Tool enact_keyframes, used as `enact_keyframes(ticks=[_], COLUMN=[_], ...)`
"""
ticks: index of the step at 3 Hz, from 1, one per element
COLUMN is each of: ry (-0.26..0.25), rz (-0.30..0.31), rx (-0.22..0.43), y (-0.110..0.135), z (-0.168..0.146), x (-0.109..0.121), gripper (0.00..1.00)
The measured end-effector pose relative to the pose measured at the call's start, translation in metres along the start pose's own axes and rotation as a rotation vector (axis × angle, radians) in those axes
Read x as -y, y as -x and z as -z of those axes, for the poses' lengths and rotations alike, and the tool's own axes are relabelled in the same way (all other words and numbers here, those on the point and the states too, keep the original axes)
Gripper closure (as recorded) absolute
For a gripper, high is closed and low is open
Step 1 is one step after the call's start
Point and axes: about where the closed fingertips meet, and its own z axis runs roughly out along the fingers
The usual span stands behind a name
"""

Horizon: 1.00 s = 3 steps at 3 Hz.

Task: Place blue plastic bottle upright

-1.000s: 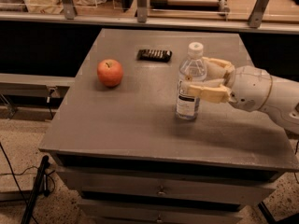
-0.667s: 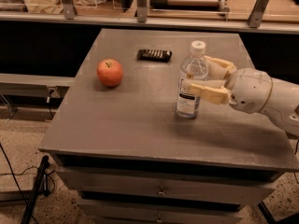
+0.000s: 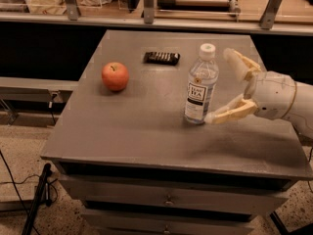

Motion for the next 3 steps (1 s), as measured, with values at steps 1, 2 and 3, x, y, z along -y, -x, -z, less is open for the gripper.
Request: enact_keyframes(ticks=[1, 2, 3], ry=[-0.03, -0.055, -0.1], rz=[0.0, -0.034, -0.09], rx=[-0.046, -0.085, -0.138], y=[-0.001, -0.006, -0.016], z=[0.021, 0.04, 0.052], x=[0.009, 0.015, 0.018], gripper=[0.0, 0.0, 0.0])
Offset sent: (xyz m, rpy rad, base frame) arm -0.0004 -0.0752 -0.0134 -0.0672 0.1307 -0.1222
